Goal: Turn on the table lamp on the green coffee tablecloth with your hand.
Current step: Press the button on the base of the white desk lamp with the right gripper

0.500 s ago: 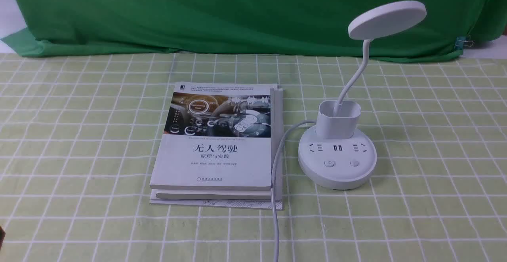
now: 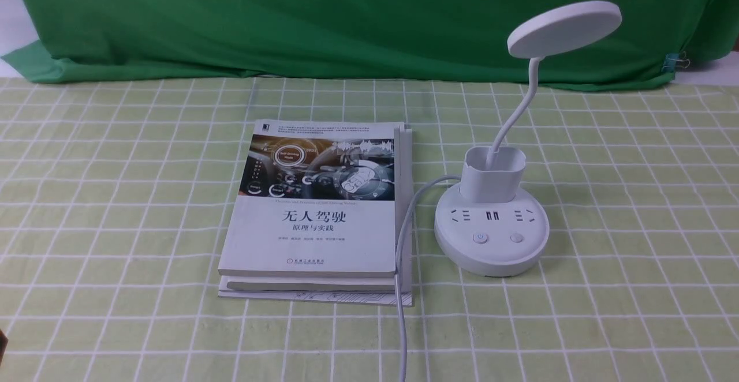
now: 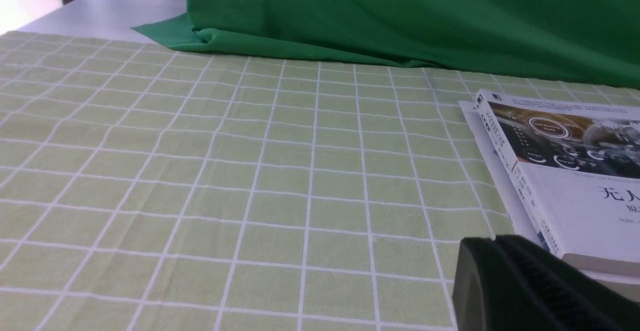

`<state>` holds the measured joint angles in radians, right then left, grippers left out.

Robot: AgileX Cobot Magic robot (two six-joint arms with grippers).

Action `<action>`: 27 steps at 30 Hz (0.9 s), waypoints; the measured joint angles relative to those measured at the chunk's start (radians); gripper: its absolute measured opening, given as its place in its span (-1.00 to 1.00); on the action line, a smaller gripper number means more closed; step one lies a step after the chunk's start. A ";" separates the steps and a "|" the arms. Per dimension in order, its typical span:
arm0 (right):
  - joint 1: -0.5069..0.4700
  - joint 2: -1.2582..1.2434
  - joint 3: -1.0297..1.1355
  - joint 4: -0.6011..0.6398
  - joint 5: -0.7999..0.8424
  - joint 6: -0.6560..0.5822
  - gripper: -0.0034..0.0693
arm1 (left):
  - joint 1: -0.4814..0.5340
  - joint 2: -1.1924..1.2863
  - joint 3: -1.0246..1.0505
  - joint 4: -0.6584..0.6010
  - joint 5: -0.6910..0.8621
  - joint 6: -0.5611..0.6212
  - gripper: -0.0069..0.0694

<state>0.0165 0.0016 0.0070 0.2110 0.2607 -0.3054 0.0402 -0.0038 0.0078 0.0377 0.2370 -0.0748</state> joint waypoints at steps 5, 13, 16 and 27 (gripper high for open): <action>0.000 0.000 0.000 0.000 0.000 0.000 -0.25 | 0.000 0.000 0.000 0.000 0.000 0.000 -0.81; 0.000 0.000 0.000 0.000 -0.001 0.000 -0.25 | 0.000 0.000 0.000 0.000 0.000 0.000 -0.81; 0.000 0.000 0.000 0.000 -0.013 0.000 -0.25 | 0.000 0.000 0.000 0.000 0.000 0.000 -0.81; 0.000 0.000 0.000 0.079 -0.250 0.397 -0.25 | 0.000 0.000 0.000 0.000 0.000 0.000 -0.81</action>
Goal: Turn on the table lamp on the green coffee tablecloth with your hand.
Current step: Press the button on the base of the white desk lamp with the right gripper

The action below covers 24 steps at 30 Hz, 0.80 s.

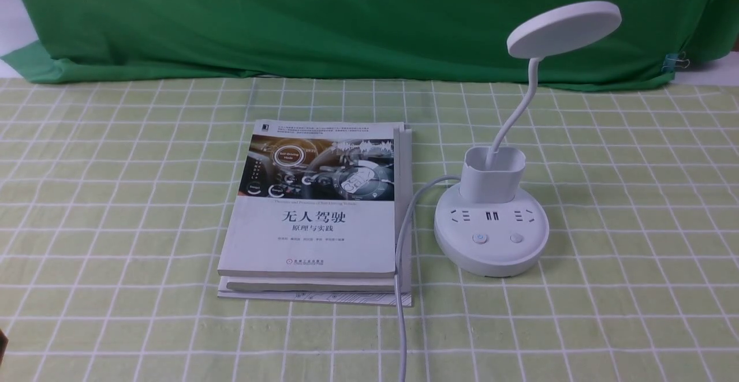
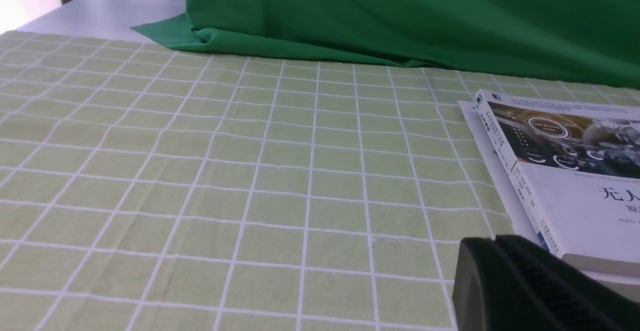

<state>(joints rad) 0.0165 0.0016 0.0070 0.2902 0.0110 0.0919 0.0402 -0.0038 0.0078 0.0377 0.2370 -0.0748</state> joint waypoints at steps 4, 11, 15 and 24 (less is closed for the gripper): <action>0.000 0.000 0.000 0.002 -0.041 0.126 -0.26 | 0.000 0.000 0.000 0.000 0.000 0.000 -0.81; 0.000 0.067 -0.080 0.006 0.096 0.090 -0.51 | 0.000 0.000 0.000 0.000 0.000 0.000 -0.81; 0.000 0.261 -0.283 0.006 0.322 -0.082 -0.78 | 0.000 0.000 0.000 0.000 0.000 0.000 -0.81; 0.000 0.854 -0.652 0.007 0.769 -0.338 -0.82 | 0.000 0.000 0.000 0.000 0.000 0.000 -0.81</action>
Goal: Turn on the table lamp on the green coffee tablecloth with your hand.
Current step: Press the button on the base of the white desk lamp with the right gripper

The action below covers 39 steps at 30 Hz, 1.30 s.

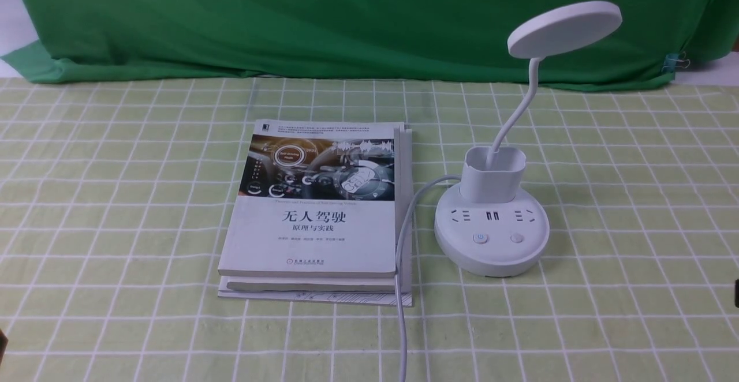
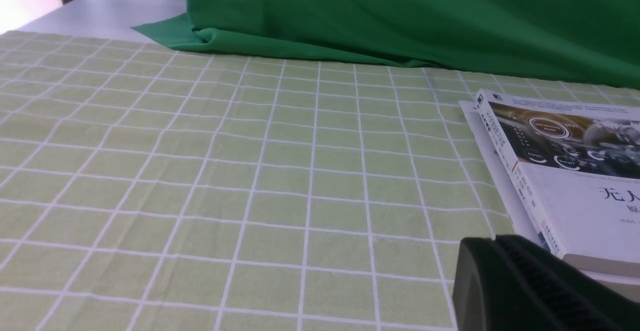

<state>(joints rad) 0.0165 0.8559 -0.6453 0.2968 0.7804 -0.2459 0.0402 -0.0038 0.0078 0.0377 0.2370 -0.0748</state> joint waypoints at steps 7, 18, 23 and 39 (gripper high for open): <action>0.095 0.358 -0.159 -0.013 0.006 -0.022 -0.82 | 0.000 0.000 0.000 0.000 0.000 0.000 -0.81; 0.317 0.777 -0.438 -0.030 -0.066 -0.041 -0.82 | 0.000 0.000 0.000 0.000 0.000 0.000 -0.81; 0.328 0.898 -0.525 -0.047 -0.083 -0.055 -0.82 | 0.000 0.000 0.000 0.000 0.000 0.000 -0.81; 0.328 0.983 -0.574 -0.082 -0.150 -0.037 -0.82 | 0.000 0.000 0.000 0.000 0.000 0.000 -0.81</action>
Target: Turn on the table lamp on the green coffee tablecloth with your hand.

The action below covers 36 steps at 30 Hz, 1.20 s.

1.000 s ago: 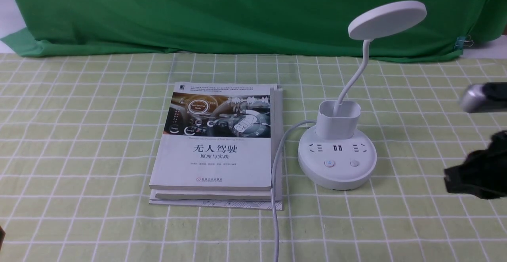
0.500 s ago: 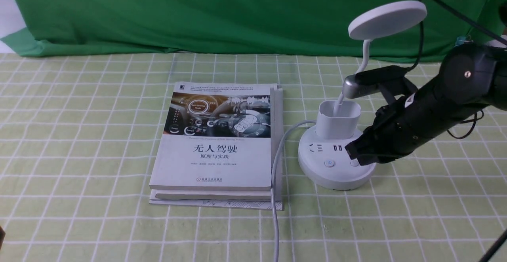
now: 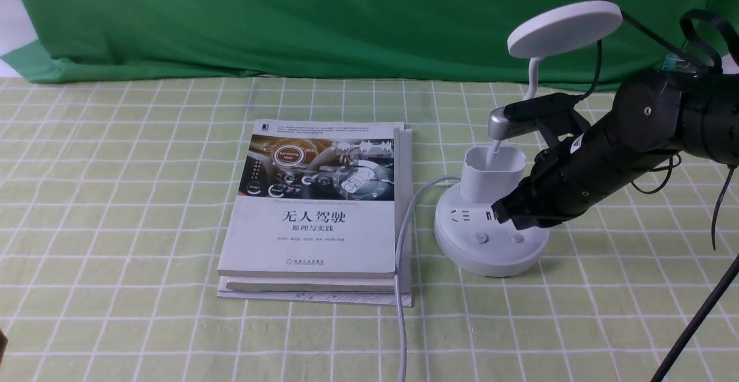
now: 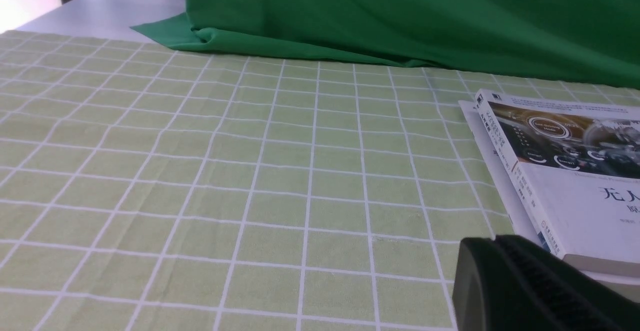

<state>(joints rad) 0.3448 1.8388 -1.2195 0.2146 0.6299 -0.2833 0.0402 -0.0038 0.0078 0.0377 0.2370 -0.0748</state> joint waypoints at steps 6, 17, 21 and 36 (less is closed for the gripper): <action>0.000 0.042 -0.001 0.001 -0.003 0.003 -0.82 | 0.000 0.000 0.000 0.000 0.000 0.000 -0.81; 0.000 0.059 -0.017 0.012 -0.020 0.004 -0.82 | 0.000 0.000 0.000 0.000 0.000 0.000 -0.81; 0.000 0.031 -0.009 0.008 -0.010 0.004 -0.82 | 0.000 0.000 0.000 0.000 0.000 0.000 -0.81; 0.000 -0.190 0.147 0.007 0.030 0.004 -0.82 | 0.000 0.000 0.000 0.000 0.000 0.000 -0.81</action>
<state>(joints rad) 0.3448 1.6490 -1.0729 0.2219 0.6598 -0.2794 0.0402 -0.0038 0.0078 0.0377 0.2370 -0.0748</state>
